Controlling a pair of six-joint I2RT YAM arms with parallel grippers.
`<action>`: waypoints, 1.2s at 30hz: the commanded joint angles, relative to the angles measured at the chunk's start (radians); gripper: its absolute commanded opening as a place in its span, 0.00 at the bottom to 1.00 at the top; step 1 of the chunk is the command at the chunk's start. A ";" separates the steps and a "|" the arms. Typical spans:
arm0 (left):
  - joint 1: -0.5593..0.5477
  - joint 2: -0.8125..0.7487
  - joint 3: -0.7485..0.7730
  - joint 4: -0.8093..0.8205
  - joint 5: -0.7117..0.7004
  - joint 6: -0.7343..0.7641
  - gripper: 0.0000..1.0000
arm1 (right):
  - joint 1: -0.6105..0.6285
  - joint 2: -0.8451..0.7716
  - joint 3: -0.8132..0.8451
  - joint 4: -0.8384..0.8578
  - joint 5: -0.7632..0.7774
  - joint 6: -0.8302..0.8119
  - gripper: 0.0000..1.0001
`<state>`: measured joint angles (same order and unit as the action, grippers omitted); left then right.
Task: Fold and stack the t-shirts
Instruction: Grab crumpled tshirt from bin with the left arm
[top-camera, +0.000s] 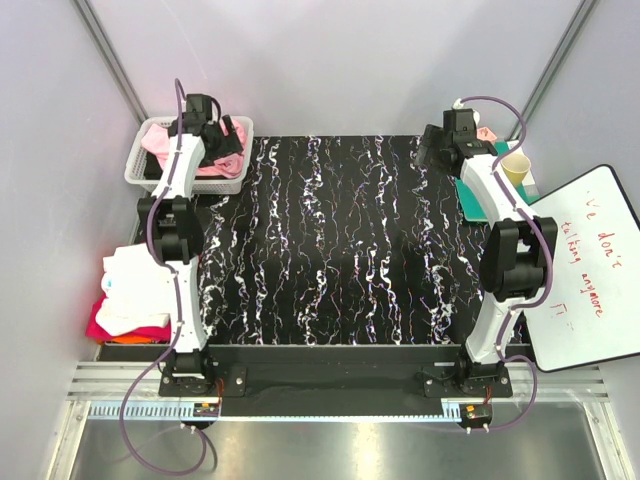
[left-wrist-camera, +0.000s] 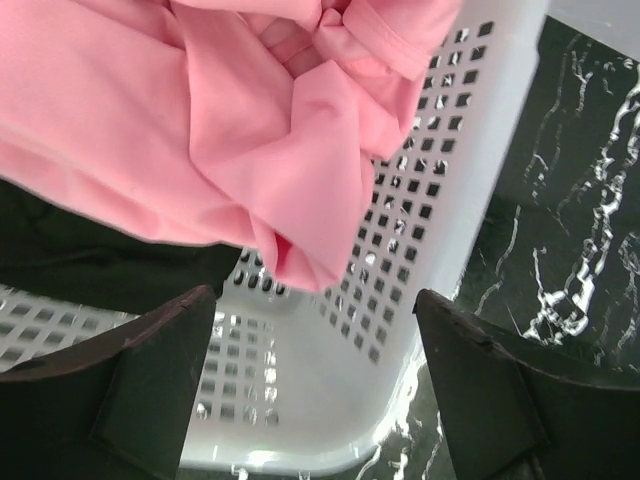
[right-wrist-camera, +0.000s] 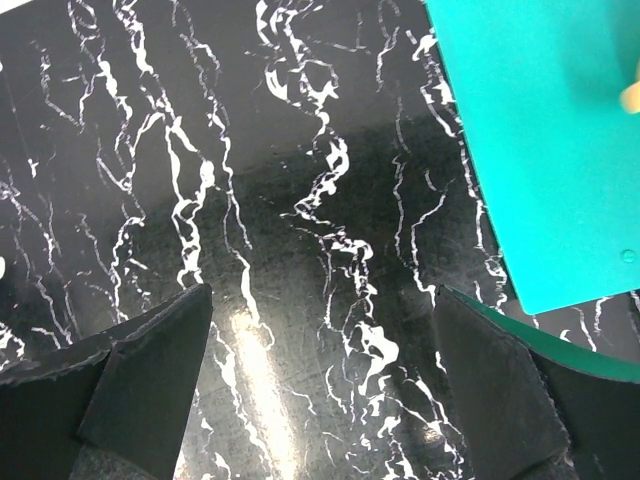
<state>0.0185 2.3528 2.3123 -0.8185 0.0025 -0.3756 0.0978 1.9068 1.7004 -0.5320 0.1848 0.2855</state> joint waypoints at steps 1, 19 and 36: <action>0.014 0.063 0.119 0.053 0.023 -0.031 0.81 | -0.001 0.009 0.027 -0.008 -0.033 0.015 1.00; -0.014 0.143 0.128 0.038 -0.033 0.006 0.68 | -0.038 0.029 0.039 -0.002 -0.038 0.014 1.00; -0.014 0.138 0.085 0.007 -0.065 -0.017 0.00 | -0.050 -0.006 -0.010 0.007 -0.042 0.011 1.00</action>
<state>0.0025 2.5000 2.3978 -0.8227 -0.0364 -0.3904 0.0532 1.9347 1.6997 -0.5434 0.1619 0.2893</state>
